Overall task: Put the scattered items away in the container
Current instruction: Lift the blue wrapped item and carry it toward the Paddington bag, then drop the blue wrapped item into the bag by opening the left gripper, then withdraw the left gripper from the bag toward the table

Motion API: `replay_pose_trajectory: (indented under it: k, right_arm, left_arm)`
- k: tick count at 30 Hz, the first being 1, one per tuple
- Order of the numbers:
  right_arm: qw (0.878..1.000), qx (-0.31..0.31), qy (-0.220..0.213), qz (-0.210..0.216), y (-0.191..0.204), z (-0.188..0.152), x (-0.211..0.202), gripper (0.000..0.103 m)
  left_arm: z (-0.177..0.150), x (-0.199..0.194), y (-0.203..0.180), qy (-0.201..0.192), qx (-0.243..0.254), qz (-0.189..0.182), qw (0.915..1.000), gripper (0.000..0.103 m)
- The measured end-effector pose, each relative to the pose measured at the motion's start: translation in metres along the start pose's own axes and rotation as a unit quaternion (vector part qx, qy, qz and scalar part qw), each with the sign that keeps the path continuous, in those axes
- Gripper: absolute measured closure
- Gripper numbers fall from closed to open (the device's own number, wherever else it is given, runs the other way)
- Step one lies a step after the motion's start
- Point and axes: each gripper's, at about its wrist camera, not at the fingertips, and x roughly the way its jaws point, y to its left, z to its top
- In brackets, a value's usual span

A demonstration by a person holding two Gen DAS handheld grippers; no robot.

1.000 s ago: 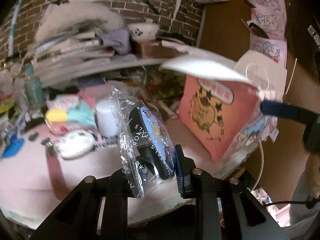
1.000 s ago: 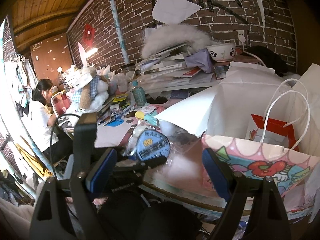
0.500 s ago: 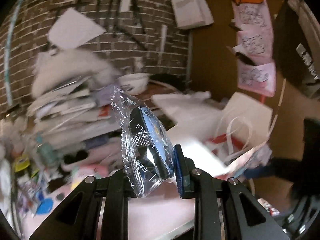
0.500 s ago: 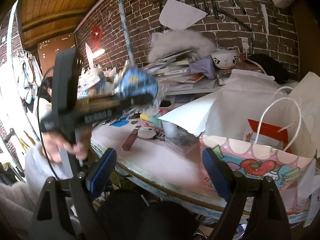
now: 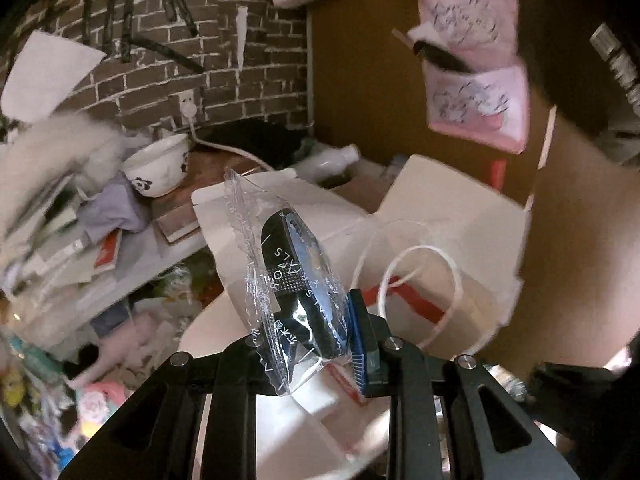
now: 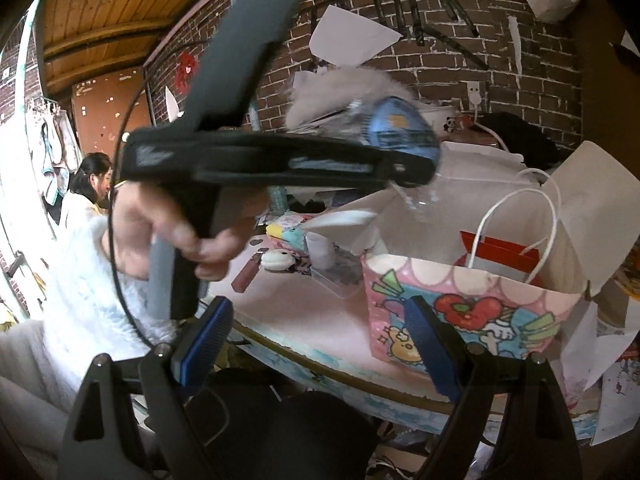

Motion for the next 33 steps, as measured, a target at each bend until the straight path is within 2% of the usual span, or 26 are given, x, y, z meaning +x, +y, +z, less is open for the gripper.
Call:
replay_pose_trajectory:
  k: [2,4,10,12,13,14,16,18,20,24,33]
  right_arm:
    - [1.0,0.0,-0.001,-0.001,-0.002,0.0,-0.003,0.017]
    - [1.0,0.0,-0.002,-0.001,-0.003,0.0,-0.005,0.017]
    - [1.0,0.001,-0.007,-0.001,-0.006,0.0,-0.01,0.017]
    - [1.0,0.0,-0.008,-0.001,-0.006,0.0,-0.01,0.017]
    - [1.0,0.0,-0.008,-0.002,-0.006,0.0,-0.011,0.017]
    - [1.0,0.0,-0.008,-0.003,-0.006,0.0,-0.01,0.017]
    - [1.0,0.003,-0.007,-0.005,-0.007,0.001,-0.009,0.017]
    - [1.0,0.006,-0.008,-0.005,-0.008,0.001,-0.008,0.017]
    - [1.0,0.008,-0.007,-0.005,-0.009,0.001,-0.007,0.017]
    - [1.0,0.008,-0.007,-0.004,-0.009,0.0,-0.006,0.017]
    - [1.0,0.01,-0.003,-0.001,-0.008,0.0,0.0,0.017]
  left_arm:
    - [0.005,0.011,-0.007,0.014,0.021,0.037,0.999,0.085]
    - [0.005,0.018,-0.01,0.026,0.034,0.055,0.9976,0.085]
    - [-0.001,0.041,-0.012,0.057,0.048,0.092,0.993,0.082]
    - [-0.004,0.044,-0.013,0.058,0.052,0.097,0.9923,0.077]
    - [-0.005,0.044,-0.014,0.055,0.055,0.1,0.9919,0.066]
    - [-0.006,0.044,-0.015,0.052,0.058,0.104,0.9915,0.049]
    - [-0.006,0.041,-0.017,0.041,0.064,0.117,0.9902,0.034]
    - [-0.005,0.038,-0.019,0.032,0.072,0.122,0.9894,0.031]
    - [-0.005,0.035,-0.021,0.024,0.079,0.124,0.9888,0.022]
    - [-0.004,0.027,-0.02,0.007,0.083,0.127,0.9885,0.019]
    - [-0.006,-0.019,0.004,-0.05,0.038,0.125,0.9901,0.015]
